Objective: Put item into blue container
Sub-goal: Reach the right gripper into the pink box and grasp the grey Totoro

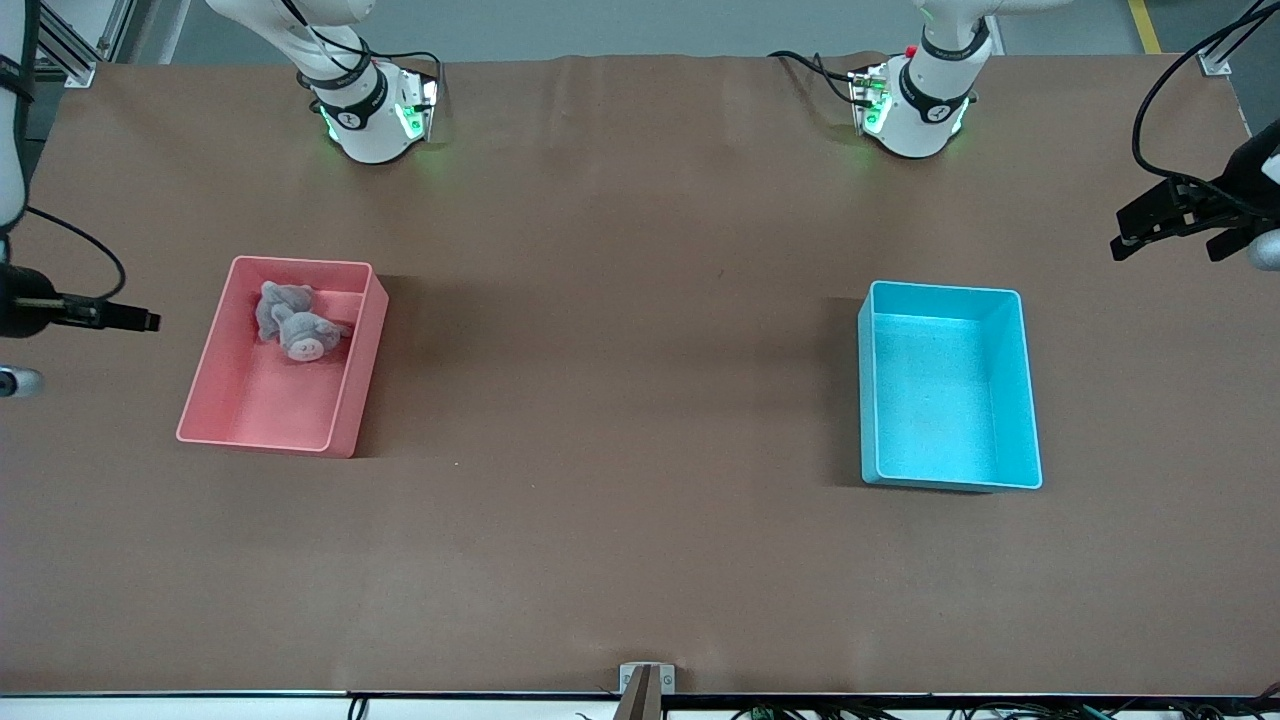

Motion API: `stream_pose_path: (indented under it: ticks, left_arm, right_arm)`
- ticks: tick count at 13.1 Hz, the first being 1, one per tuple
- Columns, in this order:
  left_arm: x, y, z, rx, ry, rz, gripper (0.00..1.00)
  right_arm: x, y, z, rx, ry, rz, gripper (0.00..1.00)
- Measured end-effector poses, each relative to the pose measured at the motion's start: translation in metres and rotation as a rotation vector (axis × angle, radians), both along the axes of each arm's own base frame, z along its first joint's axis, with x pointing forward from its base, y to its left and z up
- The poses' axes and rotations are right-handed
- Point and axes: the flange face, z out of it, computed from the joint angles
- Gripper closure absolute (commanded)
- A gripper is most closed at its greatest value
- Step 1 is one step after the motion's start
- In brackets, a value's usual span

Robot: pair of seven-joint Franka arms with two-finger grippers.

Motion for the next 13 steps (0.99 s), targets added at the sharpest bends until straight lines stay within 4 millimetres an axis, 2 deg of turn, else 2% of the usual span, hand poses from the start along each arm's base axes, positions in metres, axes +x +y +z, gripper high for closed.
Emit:
stream_pose_path:
  ticks: [2, 4, 6, 9, 10, 13]
  left_arm:
    - [0.0, 0.0, 0.0, 0.0, 0.0, 0.0, 0.0]
    - [0.0, 0.0, 0.0, 0.0, 0.0, 0.0, 0.0]
    - [0.0, 0.0, 0.0, 0.0, 0.0, 0.001, 0.0]
    - [0.0, 0.001, 0.0, 0.0, 0.0, 0.001, 0.0]
    - [0.0, 0.0, 0.0, 0.0, 0.0, 0.001, 0.0]
    - [0.0, 0.0, 0.0, 0.0, 0.0, 0.001, 0.0]
  right_arm:
    - [-0.008, -0.001, -0.054, 0.061, -0.009, -0.056, 0.0]
    - [-0.024, 0.002, -0.112, 0.071, -0.019, -0.126, 0.0]
    - [-0.042, 0.016, -0.152, 0.046, -0.013, -0.203, 0.0]
    - [-0.061, 0.052, -0.182, 0.007, -0.003, -0.268, 0.0]
    - [-0.067, 0.059, -0.189, 0.001, -0.003, -0.273, 0.0]
    - [-0.078, 0.06, -0.209, -0.014, -0.035, -0.283, 0.0]
